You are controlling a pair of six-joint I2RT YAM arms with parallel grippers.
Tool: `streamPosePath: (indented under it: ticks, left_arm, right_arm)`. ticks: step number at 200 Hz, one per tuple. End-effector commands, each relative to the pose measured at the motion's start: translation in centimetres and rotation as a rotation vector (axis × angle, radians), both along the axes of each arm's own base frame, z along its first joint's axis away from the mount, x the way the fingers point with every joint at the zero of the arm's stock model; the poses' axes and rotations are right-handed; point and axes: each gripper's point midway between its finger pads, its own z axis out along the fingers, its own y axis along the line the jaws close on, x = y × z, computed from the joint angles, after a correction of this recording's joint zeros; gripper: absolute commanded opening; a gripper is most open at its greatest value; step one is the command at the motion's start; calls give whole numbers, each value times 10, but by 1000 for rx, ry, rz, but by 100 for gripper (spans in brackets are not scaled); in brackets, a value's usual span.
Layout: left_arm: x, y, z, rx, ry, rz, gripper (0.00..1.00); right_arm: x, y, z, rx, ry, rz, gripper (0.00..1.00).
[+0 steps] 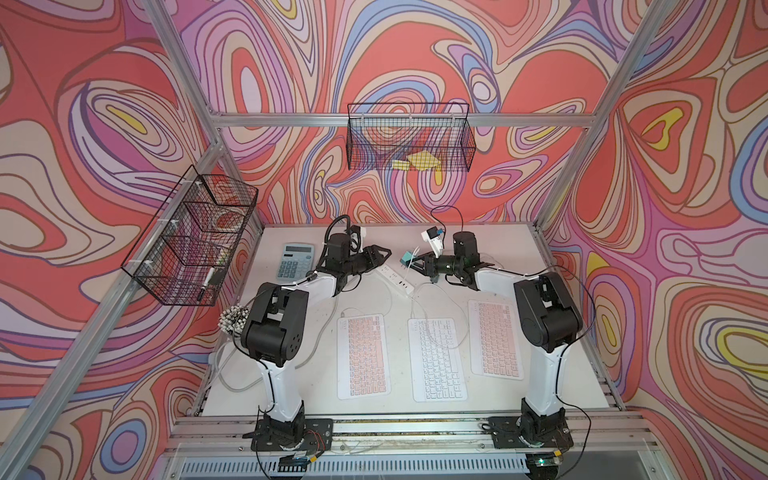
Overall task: Unplug the wireless keyboard
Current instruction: Remove the power cord from the plug.
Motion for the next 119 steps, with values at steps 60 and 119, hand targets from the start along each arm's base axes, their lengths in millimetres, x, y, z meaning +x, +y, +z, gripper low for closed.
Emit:
streamPosePath:
  ticks: [60,119]
  left_arm:
    - [-43,-26,41,-67,-223,-264,59]
    - [-50,-34,42,-95,-234,-295,58]
  right_arm:
    - [-36,6,39,133,-21,174,19]
    - [-44,10,57,224,-18,233,19]
